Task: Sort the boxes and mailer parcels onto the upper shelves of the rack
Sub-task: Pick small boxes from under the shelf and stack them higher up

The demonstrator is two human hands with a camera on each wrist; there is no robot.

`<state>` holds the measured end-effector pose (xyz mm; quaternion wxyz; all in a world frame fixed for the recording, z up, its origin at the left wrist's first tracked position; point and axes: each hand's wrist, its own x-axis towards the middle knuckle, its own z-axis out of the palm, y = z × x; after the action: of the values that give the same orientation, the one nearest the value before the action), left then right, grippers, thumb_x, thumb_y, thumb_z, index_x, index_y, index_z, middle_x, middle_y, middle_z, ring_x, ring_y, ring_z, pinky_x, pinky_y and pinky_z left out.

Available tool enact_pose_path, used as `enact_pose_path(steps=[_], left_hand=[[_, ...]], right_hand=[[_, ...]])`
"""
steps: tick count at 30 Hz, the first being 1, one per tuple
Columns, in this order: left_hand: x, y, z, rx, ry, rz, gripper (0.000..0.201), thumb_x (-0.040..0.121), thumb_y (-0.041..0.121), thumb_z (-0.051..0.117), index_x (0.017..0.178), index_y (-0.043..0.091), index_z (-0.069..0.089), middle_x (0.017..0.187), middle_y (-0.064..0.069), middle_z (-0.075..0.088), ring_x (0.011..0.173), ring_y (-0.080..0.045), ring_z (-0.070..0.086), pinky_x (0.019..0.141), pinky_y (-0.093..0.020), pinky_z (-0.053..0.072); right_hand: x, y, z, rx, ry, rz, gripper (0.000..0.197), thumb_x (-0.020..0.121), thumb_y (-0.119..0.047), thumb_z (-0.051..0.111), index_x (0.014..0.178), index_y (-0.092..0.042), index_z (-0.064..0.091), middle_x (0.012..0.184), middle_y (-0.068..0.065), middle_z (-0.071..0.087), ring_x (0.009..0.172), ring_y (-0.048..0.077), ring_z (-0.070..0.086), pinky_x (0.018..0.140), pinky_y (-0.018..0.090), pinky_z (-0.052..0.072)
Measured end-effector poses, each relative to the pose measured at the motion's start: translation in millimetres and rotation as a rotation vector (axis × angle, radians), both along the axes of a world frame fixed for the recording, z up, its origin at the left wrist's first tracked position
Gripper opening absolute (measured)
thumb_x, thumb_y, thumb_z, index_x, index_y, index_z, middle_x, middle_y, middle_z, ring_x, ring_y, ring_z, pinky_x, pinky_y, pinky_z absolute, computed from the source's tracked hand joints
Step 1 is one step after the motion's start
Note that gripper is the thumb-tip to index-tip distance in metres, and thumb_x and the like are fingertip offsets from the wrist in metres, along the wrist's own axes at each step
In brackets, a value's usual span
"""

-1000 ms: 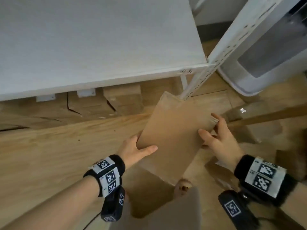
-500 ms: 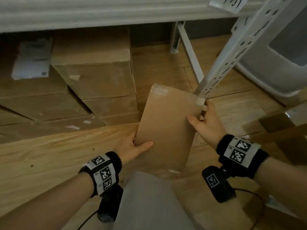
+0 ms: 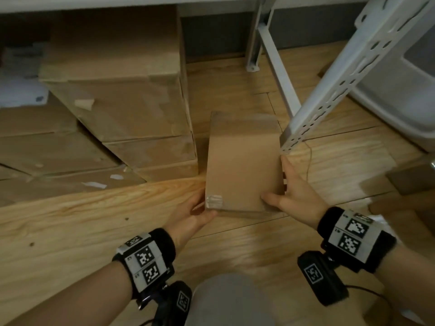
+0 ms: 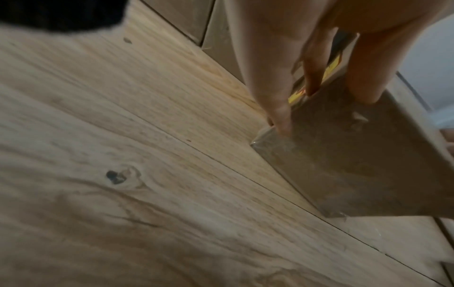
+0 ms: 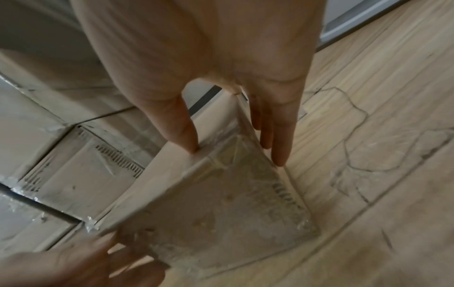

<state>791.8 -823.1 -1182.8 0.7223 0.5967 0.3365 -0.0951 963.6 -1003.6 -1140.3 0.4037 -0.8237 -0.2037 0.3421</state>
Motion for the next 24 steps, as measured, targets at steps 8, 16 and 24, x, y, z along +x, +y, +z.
enact_pose_path(steps=[8,16,24], left_hand=[[44,5,0,-0.054,-0.031,0.037,0.083,0.074,0.064,0.066,0.145,0.044,0.029,0.147,0.020,0.040,0.131,-0.003,0.038,0.108,-0.033,0.033],[95,9,-8,0.045,0.016,0.230,0.078,0.084,0.059,0.057,0.148,0.027,0.027,0.151,0.005,0.036,0.138,-0.017,0.034,0.114,-0.048,0.030],[116,9,-15,0.022,0.133,0.333,0.081,0.085,0.067,0.050,0.145,0.016,0.034,0.147,-0.005,0.040,0.134,-0.026,0.038,0.113,-0.048,0.031]], right_hand=[[37,37,9,-0.282,-0.281,0.049,0.079,0.090,-0.022,0.065,0.153,-0.018,0.018,0.151,0.007,0.031,0.137,0.024,0.035,0.115,0.035,0.027],[69,74,4,-0.380,-0.558,0.091,0.046,0.095,-0.021,0.054,0.139,-0.011,0.043,0.143,0.014,0.036,0.132,0.031,0.038,0.112,0.036,0.029],[76,84,-5,-0.415,-0.711,0.110,0.039,0.094,-0.024,0.052,0.130,-0.009,0.050,0.140,0.017,0.037,0.128,0.036,0.039,0.113,0.044,0.029]])
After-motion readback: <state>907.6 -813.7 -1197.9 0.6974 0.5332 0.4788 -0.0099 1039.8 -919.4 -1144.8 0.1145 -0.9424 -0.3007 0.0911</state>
